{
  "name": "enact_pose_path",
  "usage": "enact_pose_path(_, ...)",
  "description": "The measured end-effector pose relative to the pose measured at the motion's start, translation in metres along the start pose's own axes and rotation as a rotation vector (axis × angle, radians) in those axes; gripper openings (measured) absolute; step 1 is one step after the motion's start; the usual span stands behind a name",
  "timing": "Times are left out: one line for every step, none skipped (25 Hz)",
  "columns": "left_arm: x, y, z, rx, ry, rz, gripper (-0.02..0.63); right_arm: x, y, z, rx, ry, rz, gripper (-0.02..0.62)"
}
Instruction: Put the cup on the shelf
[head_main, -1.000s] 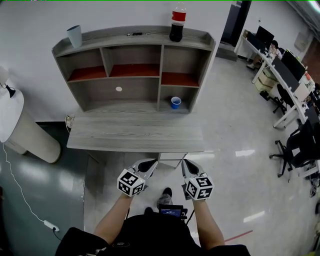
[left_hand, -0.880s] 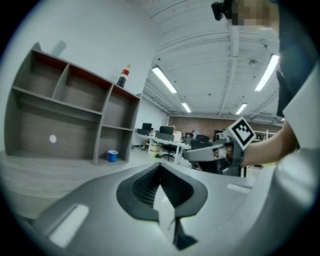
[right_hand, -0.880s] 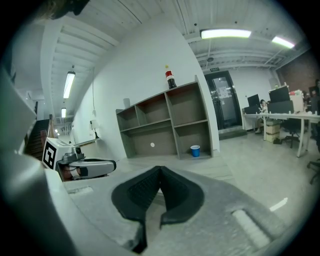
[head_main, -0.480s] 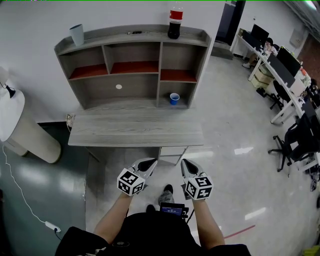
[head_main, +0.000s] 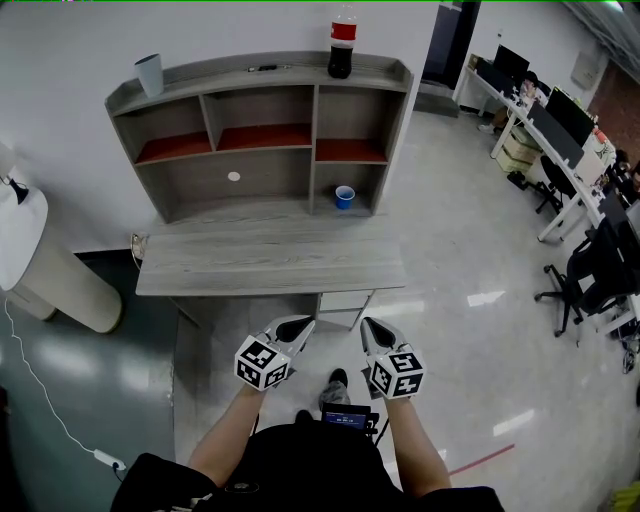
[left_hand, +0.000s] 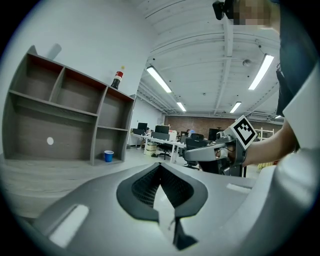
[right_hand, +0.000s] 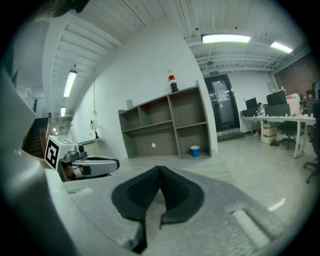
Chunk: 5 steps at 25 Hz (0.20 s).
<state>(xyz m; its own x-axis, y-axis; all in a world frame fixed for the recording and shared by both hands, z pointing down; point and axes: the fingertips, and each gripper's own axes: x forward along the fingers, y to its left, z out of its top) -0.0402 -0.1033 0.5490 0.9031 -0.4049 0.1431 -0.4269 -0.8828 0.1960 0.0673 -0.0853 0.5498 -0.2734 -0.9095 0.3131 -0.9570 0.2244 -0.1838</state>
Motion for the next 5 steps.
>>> enact_pose_path(0.0001, -0.0004, 0.0005, 0.001, 0.000, -0.001, 0.002, -0.0003, 0.0000, 0.0004, 0.000, -0.001, -0.001, -0.002)
enact_pose_path(0.0002, -0.0007, 0.0009, 0.001, 0.000, -0.003, 0.002, -0.0004, 0.0001, 0.0006, 0.000, -0.001, -0.002, -0.002)
enact_pose_path(0.0002, -0.0007, 0.0011, 0.002, 0.000, -0.004, 0.002, -0.0004, 0.0003, 0.0007, 0.001, -0.001, -0.003, -0.002)
enact_pose_path(0.0001, -0.0005, 0.0012, 0.002, 0.000, -0.004, 0.002, -0.0002, 0.0005, 0.0009, 0.001, -0.002, -0.004, -0.002)
enact_pose_path(0.0000, -0.0003, 0.0013, 0.002, 0.001, -0.005, 0.002, -0.0001, 0.0008, 0.0010, 0.001, -0.002, -0.004, -0.002)
